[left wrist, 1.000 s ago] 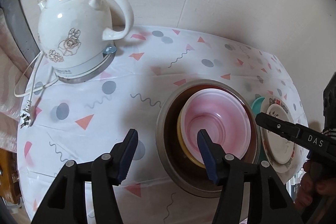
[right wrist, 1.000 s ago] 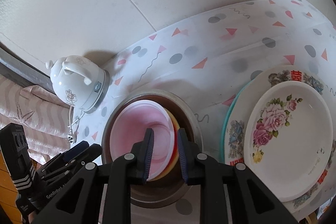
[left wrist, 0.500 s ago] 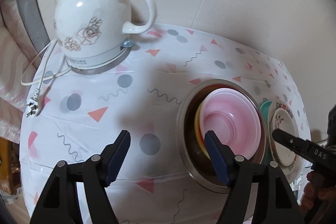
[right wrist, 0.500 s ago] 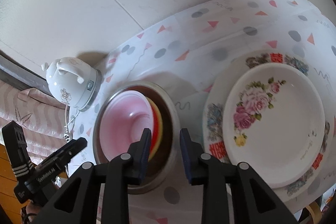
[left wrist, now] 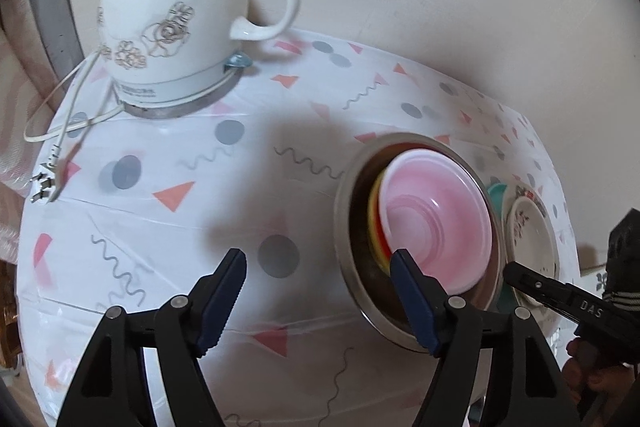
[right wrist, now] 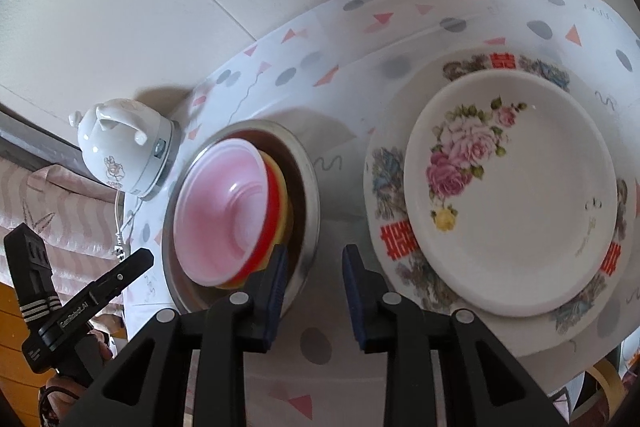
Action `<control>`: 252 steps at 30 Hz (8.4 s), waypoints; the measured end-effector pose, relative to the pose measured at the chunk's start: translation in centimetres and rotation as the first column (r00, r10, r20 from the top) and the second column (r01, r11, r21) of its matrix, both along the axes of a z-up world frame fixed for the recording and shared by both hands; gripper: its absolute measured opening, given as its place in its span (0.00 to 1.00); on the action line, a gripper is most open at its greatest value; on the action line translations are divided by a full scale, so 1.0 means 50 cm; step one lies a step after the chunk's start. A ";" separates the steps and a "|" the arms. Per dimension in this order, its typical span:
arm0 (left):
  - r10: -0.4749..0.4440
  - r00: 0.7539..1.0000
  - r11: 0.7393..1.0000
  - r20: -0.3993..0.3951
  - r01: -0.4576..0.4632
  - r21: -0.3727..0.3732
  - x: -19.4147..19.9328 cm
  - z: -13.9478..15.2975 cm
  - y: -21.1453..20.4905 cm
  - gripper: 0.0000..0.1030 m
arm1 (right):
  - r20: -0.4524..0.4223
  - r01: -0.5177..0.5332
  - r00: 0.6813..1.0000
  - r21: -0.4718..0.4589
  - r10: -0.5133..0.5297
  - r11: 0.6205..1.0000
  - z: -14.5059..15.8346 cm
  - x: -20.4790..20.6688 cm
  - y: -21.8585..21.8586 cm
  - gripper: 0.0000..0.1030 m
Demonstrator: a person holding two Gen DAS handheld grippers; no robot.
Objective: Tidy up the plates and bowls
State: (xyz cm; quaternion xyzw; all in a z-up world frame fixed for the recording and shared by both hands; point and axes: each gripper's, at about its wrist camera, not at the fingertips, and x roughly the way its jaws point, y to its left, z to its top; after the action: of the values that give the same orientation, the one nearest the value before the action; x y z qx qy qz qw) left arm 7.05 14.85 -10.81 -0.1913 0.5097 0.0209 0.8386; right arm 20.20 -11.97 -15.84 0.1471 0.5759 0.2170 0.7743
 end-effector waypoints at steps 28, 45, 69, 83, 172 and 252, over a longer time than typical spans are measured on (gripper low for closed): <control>-0.114 0.990 0.993 -0.087 0.114 -0.005 0.028 -0.047 -0.045 0.35 | -0.043 -0.132 0.991 -0.106 0.128 0.986 -0.050 -0.003 0.104 0.23; -0.181 0.977 0.982 -0.115 0.172 -0.080 0.020 -0.094 -0.070 0.35 | -0.036 -0.139 0.990 -0.071 0.137 0.988 -0.067 0.003 0.124 0.19; -0.187 0.981 0.982 -0.047 0.189 0.030 0.013 -0.080 -0.075 0.28 | -0.033 -0.120 0.992 -0.041 0.118 0.992 -0.075 -0.002 0.114 0.18; -0.190 0.982 0.976 -0.001 0.189 0.104 -0.005 -0.056 -0.089 0.28 | -0.016 -0.122 0.992 -0.020 0.121 0.992 -0.057 -0.017 0.099 0.17; -0.551 0.834 0.830 0.034 0.543 0.130 0.163 -0.010 -0.463 0.32 | 0.088 0.400 0.913 0.011 -0.399 0.916 0.024 -0.049 -0.337 0.17; -0.399 0.905 0.899 0.147 0.354 0.259 -0.029 0.063 -0.364 1.00 | 0.351 0.281 0.920 -0.278 -0.175 0.919 0.046 -0.236 -0.203 0.74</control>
State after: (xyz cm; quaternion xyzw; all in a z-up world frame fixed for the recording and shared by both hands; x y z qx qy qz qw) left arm 5.63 -3.35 -7.64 0.0069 0.4463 -0.1033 0.8889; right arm 8.38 -22.12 -13.55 0.0480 0.4493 0.0478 0.8908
